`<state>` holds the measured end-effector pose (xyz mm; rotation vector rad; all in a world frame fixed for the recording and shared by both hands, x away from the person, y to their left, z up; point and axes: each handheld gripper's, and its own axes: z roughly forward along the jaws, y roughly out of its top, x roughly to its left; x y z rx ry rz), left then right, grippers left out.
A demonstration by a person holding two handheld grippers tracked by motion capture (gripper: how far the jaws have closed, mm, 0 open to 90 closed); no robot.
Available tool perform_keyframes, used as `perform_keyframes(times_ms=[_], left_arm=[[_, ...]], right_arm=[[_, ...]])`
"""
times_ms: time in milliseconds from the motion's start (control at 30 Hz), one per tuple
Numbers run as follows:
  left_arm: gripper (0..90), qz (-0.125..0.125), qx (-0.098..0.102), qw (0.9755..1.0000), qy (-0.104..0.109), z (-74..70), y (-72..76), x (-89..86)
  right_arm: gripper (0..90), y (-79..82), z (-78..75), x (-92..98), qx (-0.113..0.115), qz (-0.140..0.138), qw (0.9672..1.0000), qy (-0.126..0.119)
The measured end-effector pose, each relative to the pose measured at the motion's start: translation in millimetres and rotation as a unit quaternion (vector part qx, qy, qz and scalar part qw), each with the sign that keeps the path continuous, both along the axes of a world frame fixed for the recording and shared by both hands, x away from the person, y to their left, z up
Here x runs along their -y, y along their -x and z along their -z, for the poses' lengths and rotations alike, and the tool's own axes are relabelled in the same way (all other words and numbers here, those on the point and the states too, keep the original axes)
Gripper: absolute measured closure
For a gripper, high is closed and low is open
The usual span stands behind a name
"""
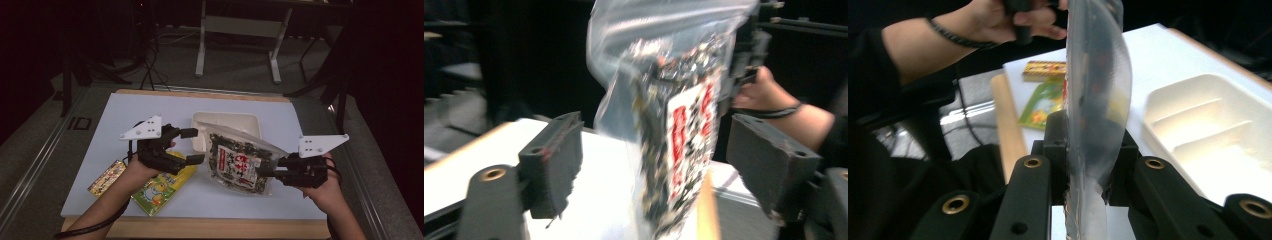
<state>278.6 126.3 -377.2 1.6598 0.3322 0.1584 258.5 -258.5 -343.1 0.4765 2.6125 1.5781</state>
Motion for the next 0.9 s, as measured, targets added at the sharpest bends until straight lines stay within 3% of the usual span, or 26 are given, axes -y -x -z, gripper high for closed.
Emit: perform_keyframes(times_ms=[100, 133, 200, 267, 400, 500, 533, 600, 633, 667, 733, 800, 833, 900], left_arm=[[11.9, -0.016, 0.001, 0.9999, 0.005, 2.5, 1.5, -4.0], [9.2, -0.034, 0.002, 0.9994, 0.003, 6.6, 3.9, -7.0], [4.7, -0.046, -0.01, 0.9988, 0.013, 12.4, 6.9, -10.6], [0.9, -0.067, -0.008, 0.9976, 0.013, 17.3, 9.9, -13.1], [0.3, -0.106, -0.012, 0.9943, -0.002, 27.2, 15.6, -17.5], [0.3, -0.116, -0.01, 0.9931, -0.014, 32.5, 19.5, -18.5], [0.3, -0.128, -0.01, 0.9915, -0.017, 41.6, 24.6, -19.3], [0.3, -0.129, -0.013, 0.9914, -0.017, 46.6, 26.9, -19.1], [0.3, -0.129, -0.019, 0.9913, -0.019, 56.0, 31.1, -18.7], [0.3, -0.129, -0.019, 0.9913, -0.019, 56.0, 31.1, -18.7], [0.3, -0.134, -0.029, 0.9902, -0.025, 70.6, 39.2, -18.4], [0.3, -0.136, -0.03, 0.9898, -0.027, 74.7, 42.0, -19.2], [0.3, -0.147, -0.032, 0.9882, -0.031, 81.8, 48.4, -21.2], [0.3, -0.147, -0.032, 0.9882, -0.031, 81.8, 48.4, -21.2]], right_arm=[[77.0, -1.4, -4.5, 3.7, 0.02, 0.033, 0.9993, -0.003], [77.0, -2.3, -6.6, 5.1, 0.03, 0.048, 0.9984, -0.006], [77.0, -4.8, -9.2, 7.4, 0.035, 0.068, 0.997, -0.013], [77.0, -9.1, -11.3, 9.0, 0.04, 0.091, 0.9949, -0.018], [76.9, -21.7, -11.7, 10.1, 0.05, 0.131, 0.9899, -0.019], [76.9, -33.2, -9.1, 9.8, 0.052, 0.149, 0.9872, -0.025], [76.9, -37.2, -8.1, 9.4, 0.054, 0.156, 0.986, -0.026], [76.9, -46.6, -4.9, 9.0, 0.054, 0.169, 0.9835, -0.035], [76.9, -51.0, -3.1, 8.9, 0.051, 0.173, 0.983, -0.038], [76.9, -51.0, -3.1, 8.9, 0.051, 0.173, 0.983, -0.038], [76.9, -64.6, 3.9, 7.2, 0.042, 0.181, 0.9815, -0.045], [76.9, -70.6, 8.4, 4.7, 0.04, 0.186, 0.9807, -0.043], [76.9, -74.2, 11.3, 2.3, 0.044, 0.192, 0.9797, -0.035], [76.9, -76.9, 13.4, 0.4, 0.046, 0.195, 0.9792, -0.033]])
